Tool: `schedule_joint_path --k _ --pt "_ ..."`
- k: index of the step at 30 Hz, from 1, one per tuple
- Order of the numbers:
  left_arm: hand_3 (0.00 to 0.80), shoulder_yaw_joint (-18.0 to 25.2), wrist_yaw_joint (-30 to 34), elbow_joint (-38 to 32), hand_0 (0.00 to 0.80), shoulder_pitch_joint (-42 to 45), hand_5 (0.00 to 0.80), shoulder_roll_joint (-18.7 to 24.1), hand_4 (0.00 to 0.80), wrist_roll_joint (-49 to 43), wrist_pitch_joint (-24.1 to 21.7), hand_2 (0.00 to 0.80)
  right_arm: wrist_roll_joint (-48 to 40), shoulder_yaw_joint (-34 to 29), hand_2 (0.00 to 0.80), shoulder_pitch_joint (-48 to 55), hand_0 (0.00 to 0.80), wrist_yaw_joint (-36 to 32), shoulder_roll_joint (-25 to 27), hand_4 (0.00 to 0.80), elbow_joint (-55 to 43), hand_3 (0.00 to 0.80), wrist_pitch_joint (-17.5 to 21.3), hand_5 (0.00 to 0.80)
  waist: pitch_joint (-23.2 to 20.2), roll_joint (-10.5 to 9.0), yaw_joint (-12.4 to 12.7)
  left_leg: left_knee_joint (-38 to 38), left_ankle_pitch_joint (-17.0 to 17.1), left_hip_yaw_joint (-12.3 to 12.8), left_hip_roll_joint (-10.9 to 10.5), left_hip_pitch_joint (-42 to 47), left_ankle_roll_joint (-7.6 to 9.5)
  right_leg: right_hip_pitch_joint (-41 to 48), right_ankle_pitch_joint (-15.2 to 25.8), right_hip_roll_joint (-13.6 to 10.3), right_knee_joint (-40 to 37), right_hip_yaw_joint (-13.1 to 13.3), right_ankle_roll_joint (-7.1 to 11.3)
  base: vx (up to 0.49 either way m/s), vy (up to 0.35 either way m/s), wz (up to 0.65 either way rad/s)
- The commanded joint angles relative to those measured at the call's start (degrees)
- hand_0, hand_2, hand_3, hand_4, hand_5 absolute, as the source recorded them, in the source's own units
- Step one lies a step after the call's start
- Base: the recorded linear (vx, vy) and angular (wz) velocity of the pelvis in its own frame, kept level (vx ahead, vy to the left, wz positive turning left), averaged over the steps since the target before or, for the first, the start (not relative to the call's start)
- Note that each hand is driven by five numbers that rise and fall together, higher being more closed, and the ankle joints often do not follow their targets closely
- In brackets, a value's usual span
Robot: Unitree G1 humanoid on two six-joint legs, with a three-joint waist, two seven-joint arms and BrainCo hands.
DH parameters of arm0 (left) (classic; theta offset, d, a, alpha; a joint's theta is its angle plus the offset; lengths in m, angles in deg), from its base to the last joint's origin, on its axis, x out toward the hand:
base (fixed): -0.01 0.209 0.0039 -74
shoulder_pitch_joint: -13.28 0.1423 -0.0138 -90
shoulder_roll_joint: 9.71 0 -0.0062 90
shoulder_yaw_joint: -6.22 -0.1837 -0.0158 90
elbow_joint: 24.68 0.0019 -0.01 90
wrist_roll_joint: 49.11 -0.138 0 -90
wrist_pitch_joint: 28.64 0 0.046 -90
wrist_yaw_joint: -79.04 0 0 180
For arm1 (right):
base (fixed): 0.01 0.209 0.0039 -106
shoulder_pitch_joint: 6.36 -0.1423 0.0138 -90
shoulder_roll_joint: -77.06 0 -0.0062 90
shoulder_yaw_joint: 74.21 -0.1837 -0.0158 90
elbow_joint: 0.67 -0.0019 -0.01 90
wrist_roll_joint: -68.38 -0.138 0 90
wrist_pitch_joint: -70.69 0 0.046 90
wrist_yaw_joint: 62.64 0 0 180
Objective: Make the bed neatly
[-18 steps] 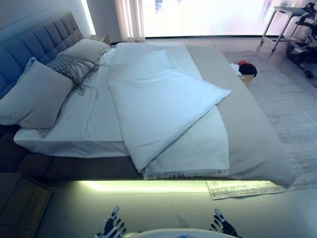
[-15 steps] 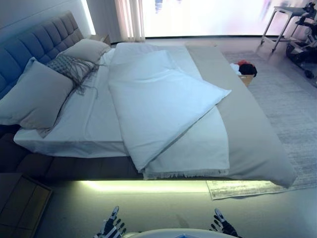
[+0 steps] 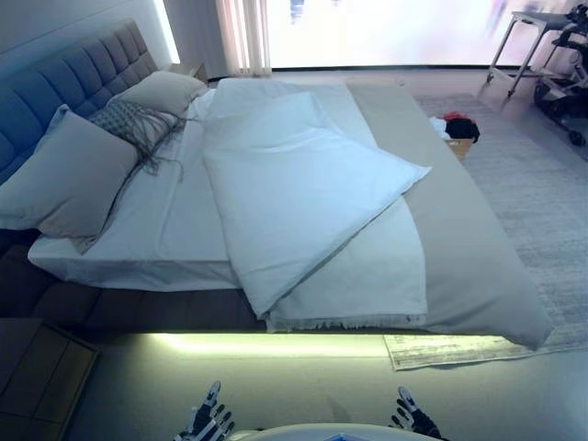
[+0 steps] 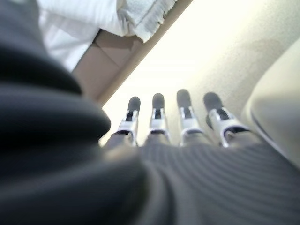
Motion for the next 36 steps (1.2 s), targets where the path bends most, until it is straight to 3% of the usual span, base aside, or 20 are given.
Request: schedule_joint_path --k 1,12,14,15,16,18,20,22,23,26,28,31,32,34,35,36 --pt "0.000 1.8 1.0 3.2 0.000 -4.4 0.000 -1.0 0.000 1.1 -0.2 0.000 -1.2 -1.7 0.000 -4.6 0.000 -0.5 -0.9 0.000 2.8 0.000 0.7 0.000 0.7 -1.35 0.0 0.0 -5.2 0.9 -4.9 1.4 3.54 -1.0 1.7 -0.1 0.5 0.4 2.90 0.000 0.000 0.00" --pt "0.000 2.5 0.1 3.3 0.000 -4.8 0.000 -0.9 0.000 -0.1 -0.5 0.000 -0.9 -0.4 0.000 -5.4 0.000 -2.8 -1.3 0.000 2.4 0.000 -2.4 0.000 1.8 -1.56 -0.1 0.3 -5.0 0.9 -4.6 2.1 3.81 -1.7 0.4 0.5 2.6 1.3 2.03 0.032 -0.032 0.00" --pt "0.000 2.5 0.2 3.1 0.000 -5.1 0.000 -1.0 0.000 -1.4 -0.8 0.000 -0.3 0.3 0.000 -6.0 0.000 -3.2 -1.3 0.000 2.3 0.000 -3.1 0.000 2.9 -2.14 0.0 6.8 -6.4 1.2 -4.3 -0.2 3.49 -2.6 -1.0 0.2 5.5 1.5 0.88 0.006 -0.053 0.00" --pt "0.000 2.5 0.2 2.9 0.000 -5.5 0.000 -1.1 0.000 -2.0 -1.0 0.000 -0.5 0.9 0.000 -6.3 0.000 -2.9 -1.1 0.000 1.7 0.000 -3.3 0.000 4.3 -2.96 0.4 14.1 -8.0 0.9 -4.8 -3.4 3.10 -3.3 -1.4 -0.6 7.4 1.3 0.04 -0.058 -0.058 0.03" --pt "0.000 2.6 0.4 3.0 0.000 -5.8 0.000 -1.2 0.000 -1.8 -1.6 0.000 -0.7 1.2 0.000 -6.7 0.000 -3.0 -0.7 0.000 1.2 0.000 -3.4 0.000 5.7 -3.37 0.8 21.2 -7.4 -0.1 -4.8 -7.4 2.45 -3.8 -1.7 -0.9 8.5 1.3 -0.78 -0.073 -0.043 0.07" --pt "0.000 3.1 0.2 2.6 0.000 -6.1 0.000 -1.2 0.000 -0.1 -1.9 0.000 0.1 1.9 0.000 -7.4 0.000 -2.7 0.2 0.000 0.1 0.000 -3.6 0.000 8.5 -3.00 1.4 26.8 -1.8 -1.2 -3.1 -13.6 0.14 -3.7 -2.1 0.0 9.7 2.5 -1.91 -0.018 0.028 0.07" --pt "0.000 3.5 0.3 2.3 0.000 -6.1 0.000 -1.1 0.000 1.6 -1.5 0.000 1.3 2.1 0.000 -7.7 0.000 -2.3 1.0 0.000 0.2 0.000 -3.5 0.000 9.6 -2.31 1.5 22.0 1.0 0.4 0.1 -14.3 -0.92 -2.9 -2.7 0.6 9.8 3.3 -1.74 0.138 0.134 -0.19" --pt "0.000 3.2 0.3 2.6 0.000 -6.0 0.000 -1.0 0.000 2.5 -1.4 0.000 2.4 1.6 0.000 -7.6 0.000 -2.3 1.8 0.000 0.7 0.000 -3.1 0.000 10.2 -1.11 1.5 10.8 7.3 3.1 5.2 -14.2 -2.66 -0.6 -3.5 1.5 8.6 3.7 -1.34 0.310 0.191 -0.11" --pt "0.000 3.1 0.1 2.9 0.000 -6.0 0.000 -1.0 0.000 2.8 -1.5 0.000 2.7 1.4 0.000 -7.4 0.000 -2.4 1.9 0.000 0.8 0.000 -2.8 0.000 10.3 -0.81 1.7 6.7 9.5 3.6 6.7 -14.8 -3.22 0.5 -4.1 1.6 8.3 3.8 -1.23 0.410 0.198 0.05" --pt "0.000 3.6 -0.8 3.7 0.000 -5.1 0.000 -1.1 0.000 2.4 -1.3 0.000 2.8 0.3 0.000 -5.9 0.000 -3.3 2.7 0.000 1.0 0.000 -1.9 0.000 10.0 -0.48 2.8 0.3 12.0 2.2 8.6 -17.8 -4.49 4.1 -6.8 1.1 8.7 4.7 -1.00 0.418 0.196 0.12" --pt "0.000 4.2 -0.9 4.3 0.000 -4.1 0.000 -1.4 0.000 2.0 -1.4 0.000 2.4 -0.5 0.000 -5.2 0.000 -4.1 2.9 0.000 1.2 0.000 -1.4 0.000 9.6 -0.07 2.9 0.6 12.2 2.2 9.1 -17.6 -4.80 6.0 -8.1 0.3 8.7 5.0 -0.57 0.416 0.262 0.03" --pt "0.000 5.7 -1.8 4.7 0.000 -2.5 0.000 -1.7 0.000 1.3 -1.1 0.000 2.3 -1.5 0.000 -5.0 0.000 -3.9 2.3 0.000 2.2 0.000 -1.1 0.000 8.2 -0.12 3.3 0.7 9.0 4.5 8.5 -15.0 -4.01 8.7 -8.0 -3.0 7.9 4.1 1.75 0.462 0.318 -0.40" --pt "0.000 6.3 -2.4 4.7 0.000 -2.0 0.000 -1.5 0.000 0.7 -0.9 0.000 2.4 -1.9 0.000 -5.0 0.000 -4.0 1.9 0.000 2.4 0.000 -1.4 0.000 7.3 -0.35 3.9 1.5 8.7 4.1 7.7 -13.9 -3.54 10.0 -7.4 -5.5 7.8 3.0 3.63 0.521 0.338 -0.53" --pt "0.000 7.0 -2.4 5.1 0.000 -1.8 0.000 -0.5 0.000 -1.2 -0.9 0.000 0.9 -2.6 0.000 -4.6 0.000 -4.9 0.8 0.000 2.3 0.000 -1.3 0.000 6.0 -0.84 4.5 3.5 7.2 4.0 6.5 -13.3 -2.38 11.3 -7.8 -8.4 8.8 2.0 5.48 0.502 0.336 -0.67" --pt "0.000 6.9 -1.8 5.2 0.000 -1.9 0.000 -0.1 0.000 -2.1 -0.6 0.000 0.8 -2.9 0.000 -4.3 0.000 -5.4 0.4 0.000 2.1 0.000 -1.0 0.000 5.3 -1.00 4.3 4.6 6.6 4.3 6.0 -13.5 -1.76 11.2 -7.6 -9.2 10.1 2.2 6.02 0.466 0.371 -0.48" --pt "0.000 6.6 -1.6 4.8 0.000 -2.4 0.000 0.5 0.000 -3.4 0.1 0.000 0.6 -3.1 0.000 -4.0 0.000 -4.6 0.1 0.000 1.4 0.000 -0.9 0.000 4.6 -1.51 3.9 6.5 5.4 4.8 4.3 -14.1 -0.31 10.8 -4.8 -10.6 13.0 3.5 6.70 0.426 0.373 -0.19"
